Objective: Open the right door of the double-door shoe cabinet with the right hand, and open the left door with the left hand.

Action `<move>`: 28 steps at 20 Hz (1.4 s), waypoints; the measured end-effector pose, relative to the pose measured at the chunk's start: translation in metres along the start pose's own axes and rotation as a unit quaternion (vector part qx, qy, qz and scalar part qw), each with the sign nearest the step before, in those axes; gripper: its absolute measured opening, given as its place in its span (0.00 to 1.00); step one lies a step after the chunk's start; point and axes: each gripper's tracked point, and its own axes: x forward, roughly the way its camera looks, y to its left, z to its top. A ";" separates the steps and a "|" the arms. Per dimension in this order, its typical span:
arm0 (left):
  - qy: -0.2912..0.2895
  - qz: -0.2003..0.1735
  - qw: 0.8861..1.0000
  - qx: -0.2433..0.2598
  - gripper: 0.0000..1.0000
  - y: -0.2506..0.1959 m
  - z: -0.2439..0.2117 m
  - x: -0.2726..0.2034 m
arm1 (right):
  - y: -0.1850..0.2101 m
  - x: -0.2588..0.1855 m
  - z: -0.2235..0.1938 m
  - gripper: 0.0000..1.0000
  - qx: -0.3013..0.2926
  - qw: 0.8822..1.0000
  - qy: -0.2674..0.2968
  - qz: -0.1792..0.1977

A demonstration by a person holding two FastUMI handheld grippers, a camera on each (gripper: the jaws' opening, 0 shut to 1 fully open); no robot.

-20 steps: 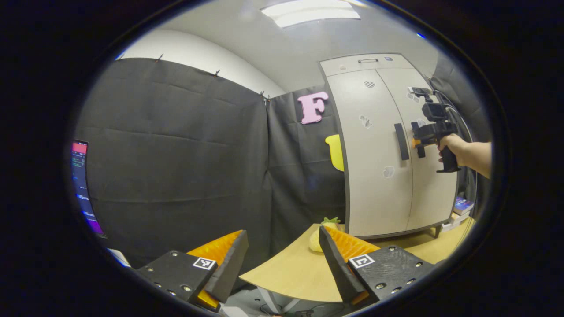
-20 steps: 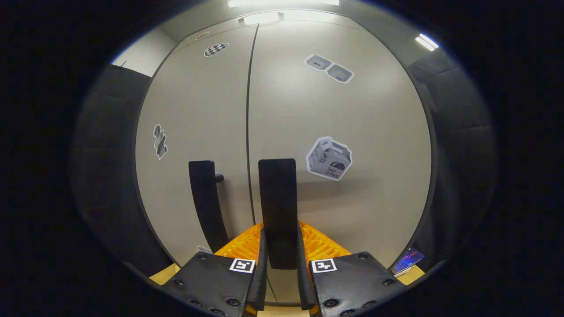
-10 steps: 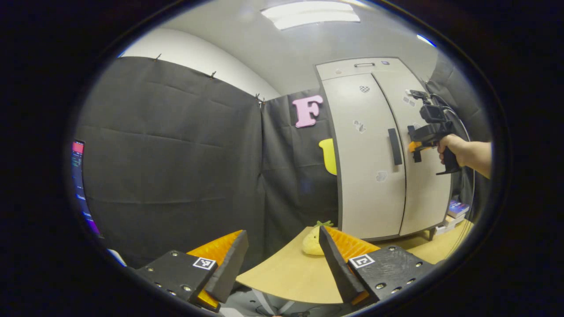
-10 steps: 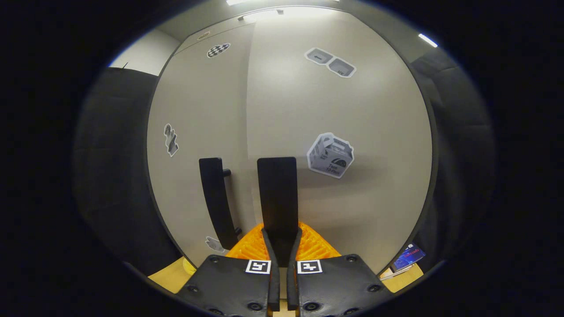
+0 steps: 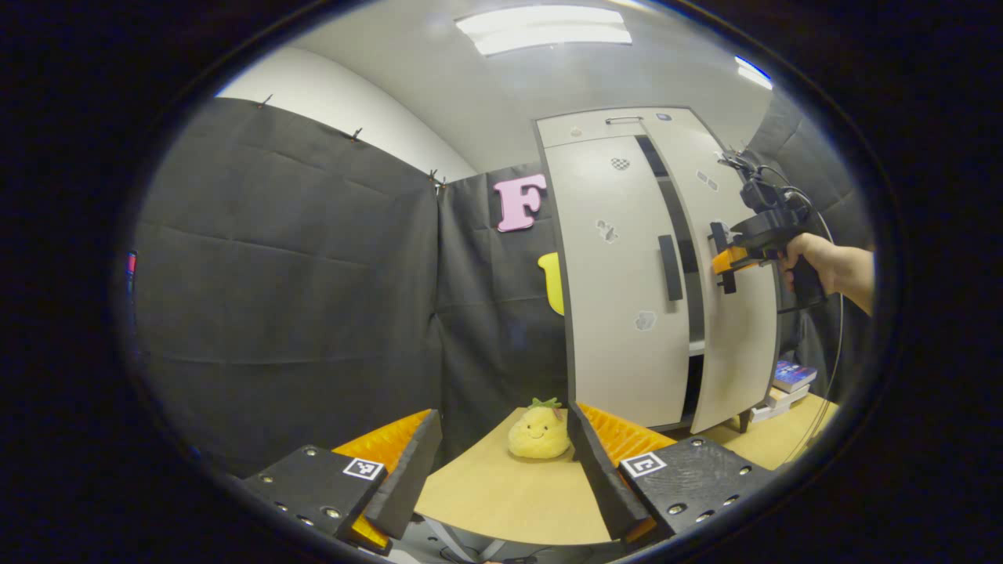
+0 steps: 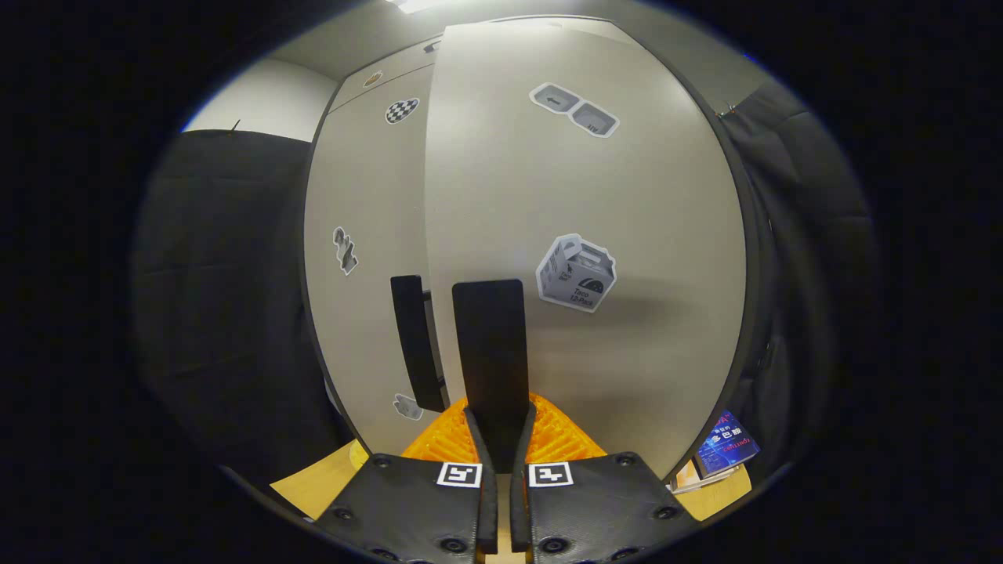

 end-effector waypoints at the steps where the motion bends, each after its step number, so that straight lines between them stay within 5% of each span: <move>1: -0.001 -0.005 1.000 0.000 0.94 -0.005 0.001 0.001 | -0.001 -0.002 0.000 0.08 0.001 1.000 0.001 0.005; 16: 0.006 -0.052 0.999 0.004 0.94 -0.059 0.000 0.011 | -0.006 -0.035 -0.008 0.08 0.001 0.999 0.009 0.048; 28: 0.007 -0.094 0.996 -0.005 0.94 -0.100 -0.002 0.017 | -0.028 -0.052 -0.007 0.08 0.001 1.000 0.012 0.018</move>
